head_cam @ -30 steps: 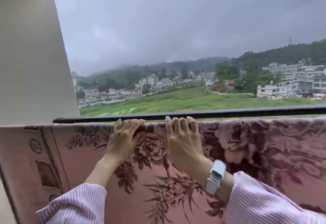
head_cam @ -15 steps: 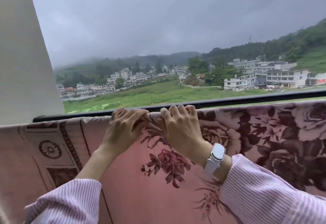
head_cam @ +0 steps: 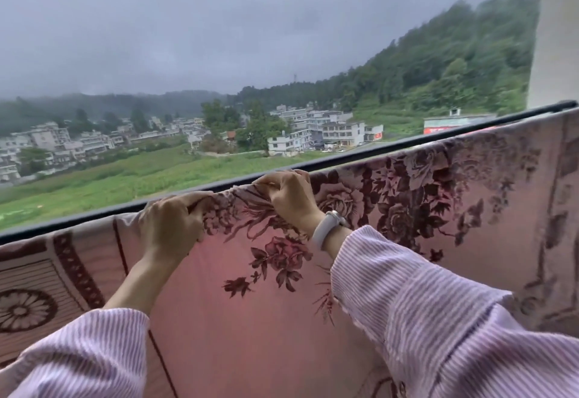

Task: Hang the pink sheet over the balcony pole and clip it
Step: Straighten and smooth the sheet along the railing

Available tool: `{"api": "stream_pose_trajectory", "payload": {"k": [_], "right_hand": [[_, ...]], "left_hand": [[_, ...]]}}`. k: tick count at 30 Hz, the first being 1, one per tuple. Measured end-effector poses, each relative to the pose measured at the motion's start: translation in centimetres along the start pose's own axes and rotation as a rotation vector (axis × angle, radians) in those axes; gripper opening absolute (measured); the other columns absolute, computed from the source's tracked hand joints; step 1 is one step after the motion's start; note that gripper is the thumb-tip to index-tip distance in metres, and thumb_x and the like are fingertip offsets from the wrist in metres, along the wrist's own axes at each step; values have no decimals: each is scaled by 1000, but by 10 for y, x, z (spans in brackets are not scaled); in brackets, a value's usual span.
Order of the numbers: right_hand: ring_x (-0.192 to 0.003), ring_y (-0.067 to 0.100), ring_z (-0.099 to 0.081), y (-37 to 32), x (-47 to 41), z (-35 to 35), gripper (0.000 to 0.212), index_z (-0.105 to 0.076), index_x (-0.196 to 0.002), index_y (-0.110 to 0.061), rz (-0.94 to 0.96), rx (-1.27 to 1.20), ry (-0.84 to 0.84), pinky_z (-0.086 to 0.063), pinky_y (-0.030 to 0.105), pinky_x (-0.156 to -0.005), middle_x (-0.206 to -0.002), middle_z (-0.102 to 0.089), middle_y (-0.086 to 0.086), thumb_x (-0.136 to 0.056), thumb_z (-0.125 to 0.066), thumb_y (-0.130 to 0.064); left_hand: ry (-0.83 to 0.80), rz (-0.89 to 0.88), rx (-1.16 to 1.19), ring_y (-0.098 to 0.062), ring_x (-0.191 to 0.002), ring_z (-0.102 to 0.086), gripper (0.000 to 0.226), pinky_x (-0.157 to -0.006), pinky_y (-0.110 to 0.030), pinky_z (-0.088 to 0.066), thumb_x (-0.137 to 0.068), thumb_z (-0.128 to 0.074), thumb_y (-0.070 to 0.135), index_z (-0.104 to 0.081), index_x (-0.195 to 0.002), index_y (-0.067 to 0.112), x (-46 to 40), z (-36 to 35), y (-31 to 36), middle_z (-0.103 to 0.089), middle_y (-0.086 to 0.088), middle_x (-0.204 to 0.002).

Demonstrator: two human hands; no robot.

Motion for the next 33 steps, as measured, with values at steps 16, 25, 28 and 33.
{"api": "stream_pose_trajectory", "payload": {"k": [16, 25, 28, 33], "right_hand": [[-111, 22, -49, -83, 20, -53, 31, -56, -121, -17, 324, 191, -207, -29, 40, -97, -119, -58, 4, -90, -51, -23], [-101, 22, -53, -119, 22, -105, 32, -61, -111, -22, 379, 143, -162, -32, 38, -83, -107, -60, -1, -86, -41, -25], [-103, 19, -49, -127, 17, -112, 23, -61, -107, -21, 381, 113, -198, -31, 34, -86, -108, -55, -2, -89, -51, -29], [-97, 20, -50, -155, 5, -121, 9, -63, -90, -16, 432, 113, -190, -25, 25, -79, -97, -59, 0, -84, -58, -13]], "left_hand": [[62, 15, -222, -27, -103, -60, 32, -107, -49, -12, -86, -45, 33, -67, -100, 15, 12, 44, -54, -69, -8, -105], [79, 83, 86, -13, -86, -63, 20, -90, -49, -43, -74, -64, 34, -73, -87, 23, 15, 77, -90, -73, 5, -86], [98, 89, 130, -9, -78, -61, 20, -85, -47, -47, -73, -60, 29, -74, -84, 19, 12, 79, -93, -73, 3, -80], [183, 36, 47, -1, -70, -58, 9, -87, -45, -46, -78, -67, 17, -74, -85, 16, 13, 97, -106, -74, 1, -80]]}}
Point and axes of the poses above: each hand's wrist, its own x-axis away from the middle knuckle, its own z-axis out of the back of the hand, y = z × x, the point moved 9 cm from there along -x, towards the middle knuckle
